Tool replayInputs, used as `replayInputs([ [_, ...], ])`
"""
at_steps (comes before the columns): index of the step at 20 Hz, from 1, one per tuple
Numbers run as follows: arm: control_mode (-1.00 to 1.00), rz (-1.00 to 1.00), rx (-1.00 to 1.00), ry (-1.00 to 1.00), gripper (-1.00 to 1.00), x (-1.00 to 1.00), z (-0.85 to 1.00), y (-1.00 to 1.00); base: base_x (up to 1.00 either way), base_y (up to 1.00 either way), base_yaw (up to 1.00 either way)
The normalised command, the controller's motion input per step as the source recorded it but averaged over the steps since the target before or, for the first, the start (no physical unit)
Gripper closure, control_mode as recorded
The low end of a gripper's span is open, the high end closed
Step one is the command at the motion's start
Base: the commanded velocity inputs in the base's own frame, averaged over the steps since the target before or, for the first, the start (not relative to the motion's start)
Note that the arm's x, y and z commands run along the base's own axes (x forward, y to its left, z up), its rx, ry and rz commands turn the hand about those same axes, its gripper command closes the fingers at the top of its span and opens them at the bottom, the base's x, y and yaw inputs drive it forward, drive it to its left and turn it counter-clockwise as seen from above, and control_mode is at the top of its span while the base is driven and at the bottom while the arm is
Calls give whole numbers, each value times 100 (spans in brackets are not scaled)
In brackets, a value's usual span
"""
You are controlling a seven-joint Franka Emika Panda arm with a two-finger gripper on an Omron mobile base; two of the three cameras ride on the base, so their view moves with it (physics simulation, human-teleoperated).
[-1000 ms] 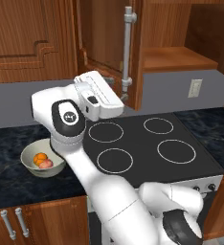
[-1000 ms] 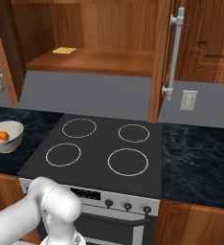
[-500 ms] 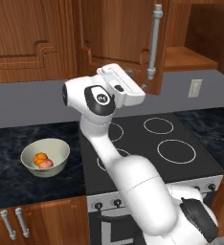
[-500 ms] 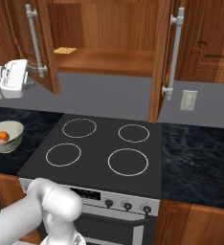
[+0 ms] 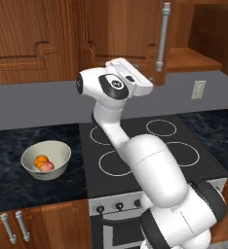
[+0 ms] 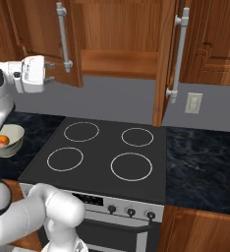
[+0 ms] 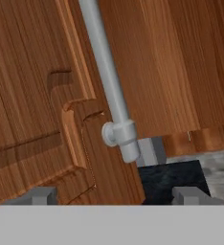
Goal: Open the cabinet. Pick the orange and peach from the cabinet and place them into the bowl. Then close the cabinet.
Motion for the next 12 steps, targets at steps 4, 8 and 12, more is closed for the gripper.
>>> replayInputs([
  [4, -100, 0, 0, 1, -100, 70, -11, -55, 0, 0, 0],
  [8, -100, 2, 0, 0, -100, 52, -7, -56, 0, 0, 0],
  [12, -100, 11, 0, 0, -100, 14, -3, -61, 0, 0, 0],
])
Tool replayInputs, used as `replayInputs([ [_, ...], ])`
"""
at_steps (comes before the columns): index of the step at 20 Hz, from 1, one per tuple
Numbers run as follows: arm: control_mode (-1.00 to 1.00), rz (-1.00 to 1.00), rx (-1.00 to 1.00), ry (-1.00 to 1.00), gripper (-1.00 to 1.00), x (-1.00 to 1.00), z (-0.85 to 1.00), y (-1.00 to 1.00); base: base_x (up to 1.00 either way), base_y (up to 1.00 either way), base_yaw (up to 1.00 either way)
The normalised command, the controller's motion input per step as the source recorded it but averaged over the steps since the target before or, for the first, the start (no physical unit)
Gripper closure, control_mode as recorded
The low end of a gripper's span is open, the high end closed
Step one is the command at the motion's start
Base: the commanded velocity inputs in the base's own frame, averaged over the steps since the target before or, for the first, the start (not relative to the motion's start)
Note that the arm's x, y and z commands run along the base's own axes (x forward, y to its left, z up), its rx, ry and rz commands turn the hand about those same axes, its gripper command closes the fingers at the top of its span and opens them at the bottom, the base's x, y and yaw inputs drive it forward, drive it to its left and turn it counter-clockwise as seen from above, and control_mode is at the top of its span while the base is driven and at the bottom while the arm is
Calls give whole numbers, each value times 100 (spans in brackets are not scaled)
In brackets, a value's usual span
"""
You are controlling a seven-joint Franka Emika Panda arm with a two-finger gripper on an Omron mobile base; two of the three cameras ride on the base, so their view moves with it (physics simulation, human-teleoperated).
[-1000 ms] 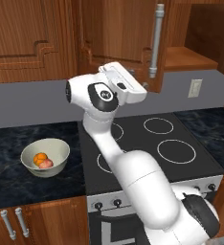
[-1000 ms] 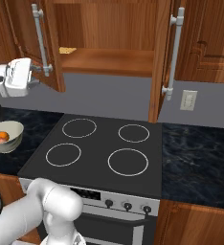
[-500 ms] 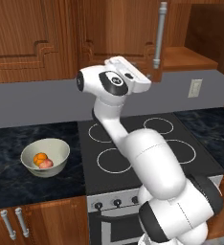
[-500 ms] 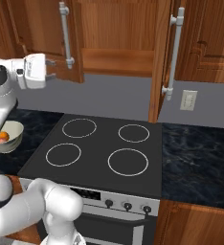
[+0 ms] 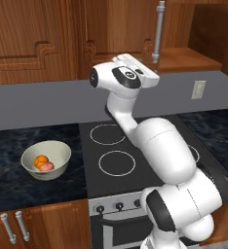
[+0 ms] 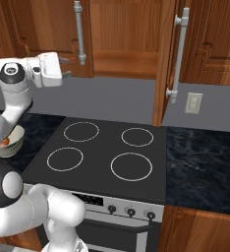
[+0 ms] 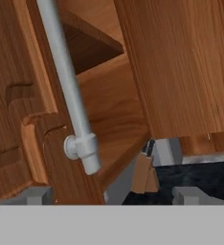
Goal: Open the cabinet. Pick the orange and peach from the cabinet and place them into the bowl. Then close the cabinet.
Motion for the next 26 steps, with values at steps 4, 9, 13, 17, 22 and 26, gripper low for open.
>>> replayInputs([
  [4, -100, 12, 0, 0, -100, 14, -5, -59, 0, 0, 0],
  [9, -100, 4, 5, 0, -100, -34, 9, -19, 0, 0, 0],
  [13, -100, 2, 0, 0, -100, -100, 2, 50, 0, 0, 0],
  [17, -100, 0, 4, 5, -100, -100, 22, 38, 0, 0, 0],
  [22, -100, 0, 17, 7, -100, -100, 55, -8, 0, 0, 0],
  [26, -100, 0, 23, 1, -100, -100, 63, -51, 0, 0, 0],
])
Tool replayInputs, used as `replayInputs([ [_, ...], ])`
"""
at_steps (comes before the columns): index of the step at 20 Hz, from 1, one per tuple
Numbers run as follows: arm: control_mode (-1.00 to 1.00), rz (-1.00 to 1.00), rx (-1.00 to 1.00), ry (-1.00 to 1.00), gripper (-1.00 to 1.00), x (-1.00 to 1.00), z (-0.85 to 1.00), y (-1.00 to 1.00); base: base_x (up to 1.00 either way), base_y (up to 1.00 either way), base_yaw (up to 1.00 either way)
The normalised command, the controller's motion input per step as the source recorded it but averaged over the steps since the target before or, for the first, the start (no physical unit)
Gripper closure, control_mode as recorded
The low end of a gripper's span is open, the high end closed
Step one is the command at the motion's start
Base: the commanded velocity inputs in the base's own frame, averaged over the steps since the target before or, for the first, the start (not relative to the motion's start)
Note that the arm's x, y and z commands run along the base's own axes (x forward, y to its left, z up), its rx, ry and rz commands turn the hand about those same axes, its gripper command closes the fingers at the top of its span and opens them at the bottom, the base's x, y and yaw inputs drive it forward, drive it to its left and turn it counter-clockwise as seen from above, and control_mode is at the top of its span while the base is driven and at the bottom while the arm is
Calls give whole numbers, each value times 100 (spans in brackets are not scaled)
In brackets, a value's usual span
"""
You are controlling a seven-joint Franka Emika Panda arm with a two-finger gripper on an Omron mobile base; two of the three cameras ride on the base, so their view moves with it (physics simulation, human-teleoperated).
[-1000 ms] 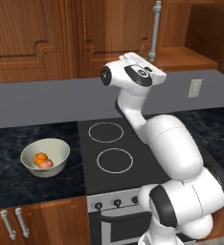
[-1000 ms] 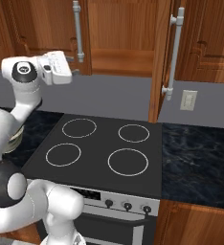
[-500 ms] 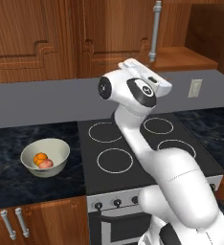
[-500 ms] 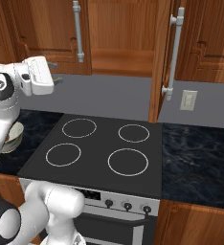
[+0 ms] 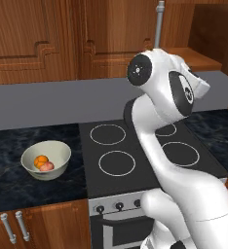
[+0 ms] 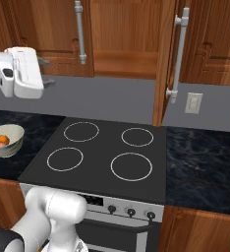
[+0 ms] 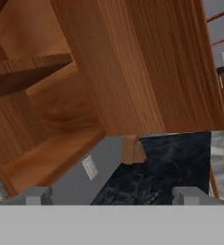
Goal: Open the cabinet. Pick the orange and peach from the cabinet and place them into the bowl. Then close the cabinet.
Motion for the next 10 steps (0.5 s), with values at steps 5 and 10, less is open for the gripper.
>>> replayInputs([
  [5, -100, 4, 22, 0, -100, -100, 35, -69, 0, 0, 0],
  [10, -100, 21, 10, 0, -100, -100, -19, -83, 0, 0, 0],
])
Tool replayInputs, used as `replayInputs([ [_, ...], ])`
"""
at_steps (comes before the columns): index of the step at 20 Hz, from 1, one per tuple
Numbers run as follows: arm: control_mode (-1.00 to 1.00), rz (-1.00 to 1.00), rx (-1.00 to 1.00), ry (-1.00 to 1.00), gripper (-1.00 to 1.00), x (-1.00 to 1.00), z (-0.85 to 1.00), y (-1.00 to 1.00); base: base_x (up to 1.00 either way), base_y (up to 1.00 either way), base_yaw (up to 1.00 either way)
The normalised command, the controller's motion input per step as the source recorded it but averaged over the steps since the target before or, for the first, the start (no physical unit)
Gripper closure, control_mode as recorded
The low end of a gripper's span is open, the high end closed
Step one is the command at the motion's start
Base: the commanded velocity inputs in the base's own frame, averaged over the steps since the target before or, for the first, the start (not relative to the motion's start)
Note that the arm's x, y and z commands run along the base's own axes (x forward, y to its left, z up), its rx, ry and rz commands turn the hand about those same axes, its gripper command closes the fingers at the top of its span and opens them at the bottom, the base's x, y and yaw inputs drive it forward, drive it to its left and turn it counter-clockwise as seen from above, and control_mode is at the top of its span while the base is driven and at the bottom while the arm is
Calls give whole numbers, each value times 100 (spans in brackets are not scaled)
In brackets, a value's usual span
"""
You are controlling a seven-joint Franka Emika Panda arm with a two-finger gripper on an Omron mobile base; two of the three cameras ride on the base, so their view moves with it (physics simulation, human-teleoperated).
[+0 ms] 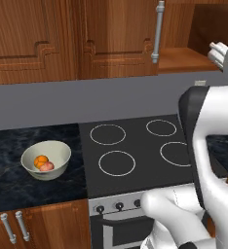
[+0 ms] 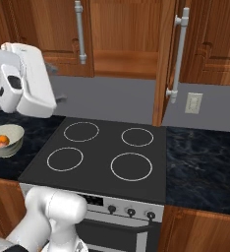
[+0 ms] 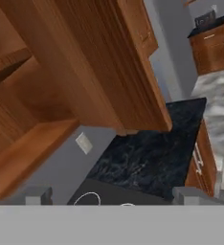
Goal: Open the cabinet. Pick the orange and peach from the cabinet and place them into the bowl. Then close the cabinet.
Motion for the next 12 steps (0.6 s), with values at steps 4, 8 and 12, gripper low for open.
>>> replayInputs([
  [4, -100, 38, 19, 0, -100, -100, 12, -56, 0, 0, 0],
  [8, -100, 38, 25, 1, -100, -100, 60, -29, 0, 0, 0],
  [12, -100, 40, 21, 1, -100, -100, 51, -21, 0, 0, 0],
])
